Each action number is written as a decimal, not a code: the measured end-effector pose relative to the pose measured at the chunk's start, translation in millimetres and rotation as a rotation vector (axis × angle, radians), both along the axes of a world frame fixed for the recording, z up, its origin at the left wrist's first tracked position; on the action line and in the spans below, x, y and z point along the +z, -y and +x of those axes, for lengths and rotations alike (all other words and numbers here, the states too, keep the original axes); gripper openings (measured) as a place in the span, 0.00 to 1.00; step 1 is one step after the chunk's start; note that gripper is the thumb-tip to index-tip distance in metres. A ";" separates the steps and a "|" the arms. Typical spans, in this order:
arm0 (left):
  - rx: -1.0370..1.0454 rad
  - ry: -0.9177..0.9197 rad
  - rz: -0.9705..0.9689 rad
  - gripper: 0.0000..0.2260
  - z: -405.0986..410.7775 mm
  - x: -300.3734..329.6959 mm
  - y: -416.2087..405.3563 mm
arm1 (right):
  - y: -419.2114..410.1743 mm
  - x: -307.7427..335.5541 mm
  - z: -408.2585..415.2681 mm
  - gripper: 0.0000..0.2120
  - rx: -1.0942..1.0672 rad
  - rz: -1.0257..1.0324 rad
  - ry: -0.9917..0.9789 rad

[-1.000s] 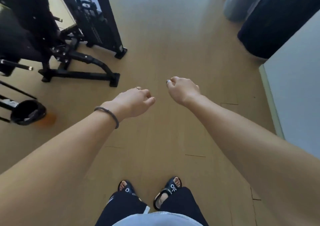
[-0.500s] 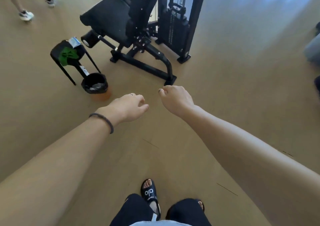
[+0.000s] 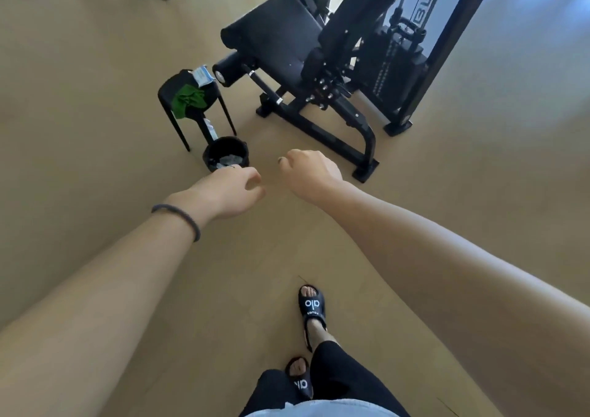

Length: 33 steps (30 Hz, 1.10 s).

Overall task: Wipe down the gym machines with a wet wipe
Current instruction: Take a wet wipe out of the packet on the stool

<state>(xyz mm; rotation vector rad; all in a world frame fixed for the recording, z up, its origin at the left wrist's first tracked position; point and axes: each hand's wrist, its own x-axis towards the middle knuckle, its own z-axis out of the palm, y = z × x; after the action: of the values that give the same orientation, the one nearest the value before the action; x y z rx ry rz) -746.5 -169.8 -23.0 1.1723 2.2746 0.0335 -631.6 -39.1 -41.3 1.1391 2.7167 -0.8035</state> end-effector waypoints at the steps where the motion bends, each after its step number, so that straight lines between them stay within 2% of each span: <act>1: 0.018 0.004 0.007 0.20 -13.8 1.1 -3.8 | -7.9 -1.2 -17.9 0.17 0.016 0.003 -0.002; 9: 0.245 0.025 0.122 0.23 -133.4 10.2 -27.7 | -58.0 -10.8 -169.3 0.13 0.126 -0.052 -0.084; 15: 0.321 0.080 0.170 0.23 -237.4 1.3 -28.3 | -61.5 -29.2 -286.5 0.15 0.167 -0.042 -0.057; 20: 0.282 0.083 0.161 0.23 -350.7 -18.5 -17.9 | -46.0 -49.4 -391.1 0.18 0.123 -0.057 -0.039; 26: 0.205 0.085 0.114 0.23 -476.2 -27.5 -4.6 | -33.3 -67.8 -490.1 0.14 0.047 -0.073 0.011; 33: 0.107 0.077 0.082 0.24 -591.9 -39.3 -45.8 | -59.3 -78.2 -594.9 0.14 -0.029 -0.108 -0.023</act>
<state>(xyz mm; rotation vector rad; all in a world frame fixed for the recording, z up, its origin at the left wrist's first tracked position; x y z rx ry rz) -1338.5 -124.0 -62.3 1.0703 2.2839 0.2110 -1226.5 20.2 -119.5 1.1560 2.6436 -0.9605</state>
